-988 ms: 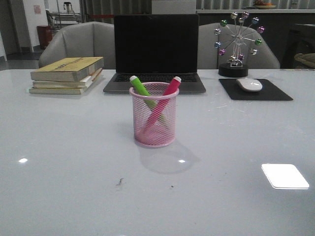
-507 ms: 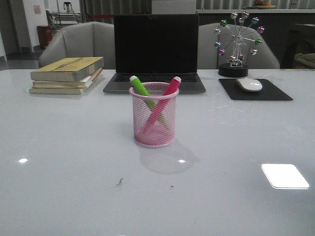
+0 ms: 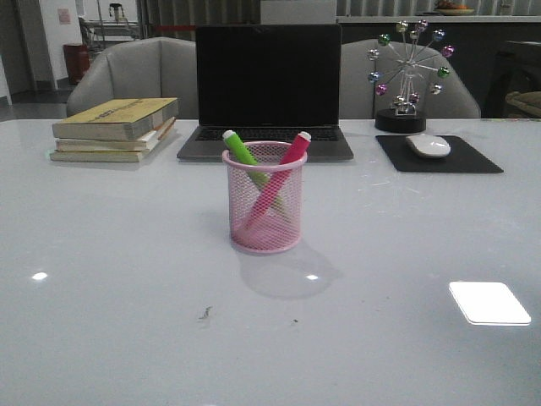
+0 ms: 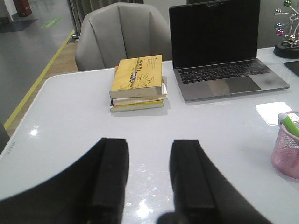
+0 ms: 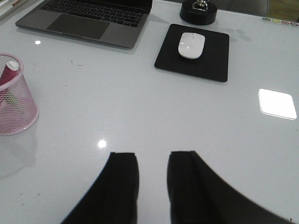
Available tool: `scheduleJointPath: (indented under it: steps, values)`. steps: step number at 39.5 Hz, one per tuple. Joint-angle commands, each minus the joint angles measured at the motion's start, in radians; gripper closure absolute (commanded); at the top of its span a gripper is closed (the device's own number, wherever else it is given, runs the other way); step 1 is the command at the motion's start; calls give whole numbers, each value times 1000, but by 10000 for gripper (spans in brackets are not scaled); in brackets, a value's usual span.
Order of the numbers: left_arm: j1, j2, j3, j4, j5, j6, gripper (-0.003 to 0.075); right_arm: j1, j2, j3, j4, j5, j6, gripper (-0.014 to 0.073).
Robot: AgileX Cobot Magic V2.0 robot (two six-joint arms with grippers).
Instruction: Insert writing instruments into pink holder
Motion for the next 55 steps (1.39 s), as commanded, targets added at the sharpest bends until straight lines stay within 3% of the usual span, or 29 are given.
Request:
scheduleJointPath:
  steps: [1,20,32,55]
  values:
    - [1,1,-28,-3,-77,-1,407,-7,-6,-29,18,-70,-7,284]
    - [1,1,-28,-3,-77,-1,407,-7,-6,-29,18,-85,-7,295]
    - [1,1,-28,-3,-77,-1,407,-7,-6,-29,19,-85,-7,540]
    - [1,1,-28,-3,-77,-1,407,-7,-6,-29,20,-73,-7,543]
